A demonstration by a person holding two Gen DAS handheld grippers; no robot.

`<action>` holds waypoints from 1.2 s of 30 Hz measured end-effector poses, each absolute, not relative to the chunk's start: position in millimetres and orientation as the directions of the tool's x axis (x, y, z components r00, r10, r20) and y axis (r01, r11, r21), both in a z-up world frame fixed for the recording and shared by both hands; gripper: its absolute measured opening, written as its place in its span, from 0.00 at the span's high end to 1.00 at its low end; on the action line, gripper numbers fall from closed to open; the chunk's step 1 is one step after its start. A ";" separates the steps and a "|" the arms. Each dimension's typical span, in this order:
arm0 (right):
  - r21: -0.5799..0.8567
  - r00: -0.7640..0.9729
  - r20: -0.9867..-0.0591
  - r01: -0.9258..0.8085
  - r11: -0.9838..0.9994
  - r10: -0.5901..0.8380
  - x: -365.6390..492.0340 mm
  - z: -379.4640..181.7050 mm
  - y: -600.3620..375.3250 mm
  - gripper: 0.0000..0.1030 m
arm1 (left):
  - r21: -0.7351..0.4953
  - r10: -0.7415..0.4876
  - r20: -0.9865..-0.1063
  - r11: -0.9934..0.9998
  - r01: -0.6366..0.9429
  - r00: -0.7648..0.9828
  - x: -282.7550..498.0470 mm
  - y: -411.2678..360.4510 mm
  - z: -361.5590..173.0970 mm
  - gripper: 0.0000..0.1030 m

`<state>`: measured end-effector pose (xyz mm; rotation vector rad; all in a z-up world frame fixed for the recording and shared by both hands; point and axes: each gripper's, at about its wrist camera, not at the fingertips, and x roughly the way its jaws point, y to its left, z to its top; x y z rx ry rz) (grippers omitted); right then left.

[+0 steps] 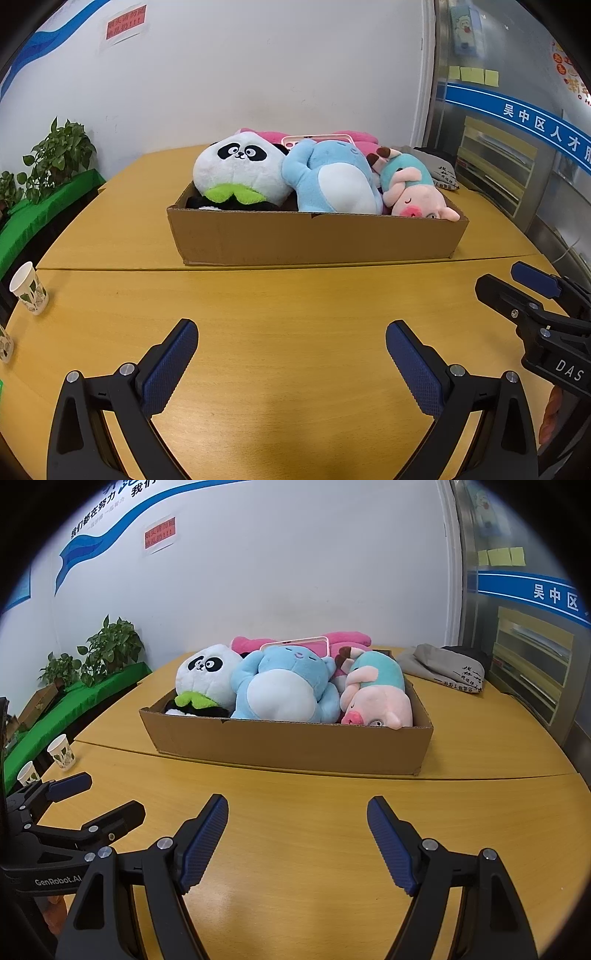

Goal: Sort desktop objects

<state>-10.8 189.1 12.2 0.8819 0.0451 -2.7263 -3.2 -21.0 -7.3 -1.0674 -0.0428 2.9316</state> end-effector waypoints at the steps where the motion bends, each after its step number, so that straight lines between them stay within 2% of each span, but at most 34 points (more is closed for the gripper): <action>1: 0.047 -0.775 -0.579 0.276 -0.960 -0.252 -10.5 11.2 192.8 0.25 | -0.039 0.035 -0.644 -0.999 -0.013 -0.764 -3.8 -25.4 -8.9 0.00; 8: -0.002 -0.768 -0.583 0.327 -0.945 -0.265 -8.5 4.8 218.4 0.25 | -0.077 0.073 -0.656 -0.997 -0.030 -0.752 -8.4 -55.7 -19.5 0.00; 11: -0.023 -0.765 -0.585 0.348 -0.937 -0.270 -7.6 2.1 229.4 0.25 | -0.031 0.032 -0.679 -0.999 -0.015 -0.733 -7.7 -102.5 -36.1 0.00; 14: -0.052 -0.722 -0.636 0.391 -0.919 -0.271 -15.7 -12.8 275.5 0.25 | 0.005 -0.008 -0.701 -1.000 0.006 -0.713 -8.0 -152.1 -53.9 0.00; 18: -0.113 -0.630 -0.747 0.435 -0.893 -0.212 -28.2 -49.6 339.9 0.25 | -0.034 0.016 -0.739 -0.999 0.014 -0.673 -23.0 -214.5 -74.9 0.00; 22: -0.042 -0.558 -0.801 0.414 -0.909 -0.217 -38.7 -77.9 390.7 0.25 | 0.014 0.051 -0.745 -0.996 -0.092 -0.665 -30.6 -229.1 -93.2 0.00; 26: 0.040 -0.566 -0.786 0.355 -0.934 -0.249 -44.6 -84.0 422.1 0.25 | 0.018 0.069 -0.767 -0.991 -0.129 -0.637 -38.3 -235.0 -112.2 0.00; 28: 0.033 -0.574 -0.784 0.346 -0.938 -0.239 -48.4 -87.9 427.0 0.24 | -0.010 0.080 -0.804 -0.993 -0.121 -0.590 -46.8 -235.8 -118.5 0.00; 32: 0.013 -0.582 -0.783 0.338 -0.941 -0.219 -60.0 -93.8 437.1 0.19 | -0.011 0.085 -0.805 -0.992 -0.128 -0.587 -56.0 -237.7 -119.6 0.00; 36: -0.002 -0.567 -0.795 0.360 -0.933 -0.217 -75.8 -97.7 445.6 0.08 | -0.013 0.069 -0.805 -0.995 -0.098 -0.590 -58.1 -245.6 -121.7 0.00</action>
